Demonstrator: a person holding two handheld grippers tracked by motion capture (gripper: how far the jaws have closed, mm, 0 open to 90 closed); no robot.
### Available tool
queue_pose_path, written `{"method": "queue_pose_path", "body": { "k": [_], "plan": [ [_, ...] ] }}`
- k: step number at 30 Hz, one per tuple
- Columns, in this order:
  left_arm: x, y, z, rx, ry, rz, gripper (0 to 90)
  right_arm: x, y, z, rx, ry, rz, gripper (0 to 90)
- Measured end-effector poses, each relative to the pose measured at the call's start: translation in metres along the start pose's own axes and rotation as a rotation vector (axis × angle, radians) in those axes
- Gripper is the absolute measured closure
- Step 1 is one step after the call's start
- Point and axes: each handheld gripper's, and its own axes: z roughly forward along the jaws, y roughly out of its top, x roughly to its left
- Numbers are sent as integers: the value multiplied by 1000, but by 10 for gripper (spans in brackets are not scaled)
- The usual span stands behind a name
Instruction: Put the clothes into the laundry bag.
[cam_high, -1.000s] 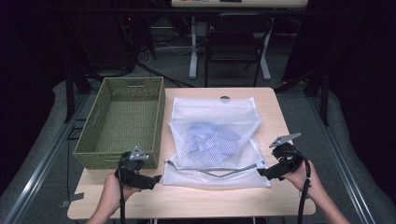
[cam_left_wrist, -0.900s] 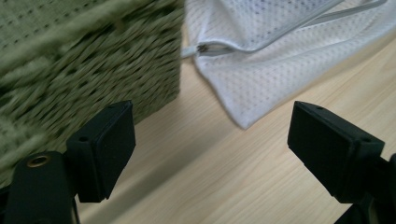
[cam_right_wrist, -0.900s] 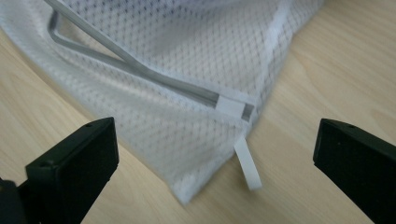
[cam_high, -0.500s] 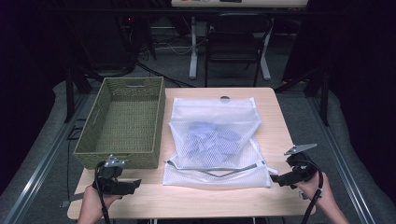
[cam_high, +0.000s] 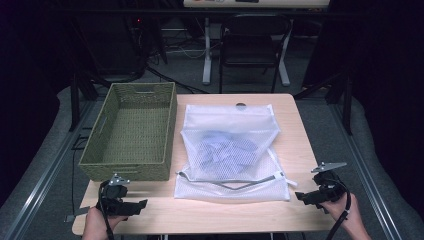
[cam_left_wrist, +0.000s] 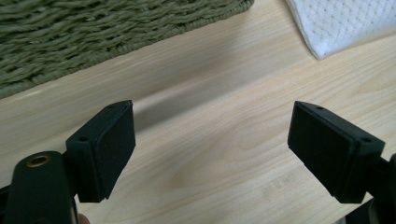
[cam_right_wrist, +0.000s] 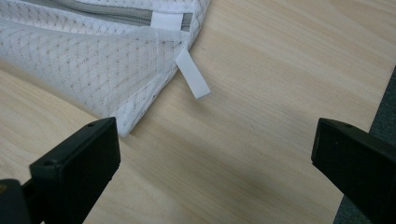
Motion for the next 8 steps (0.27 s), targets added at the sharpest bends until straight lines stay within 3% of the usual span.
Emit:
{"method": "queue_pose_path", "body": {
  "k": [4,8],
  "plan": [
    [-1,2,4,19,-5,29,148,0,0,1,10,-3,-12,8],
    [1,1,5,14,-11,17,147,0,1,4,30,-3,-20,9]
  ]
}}
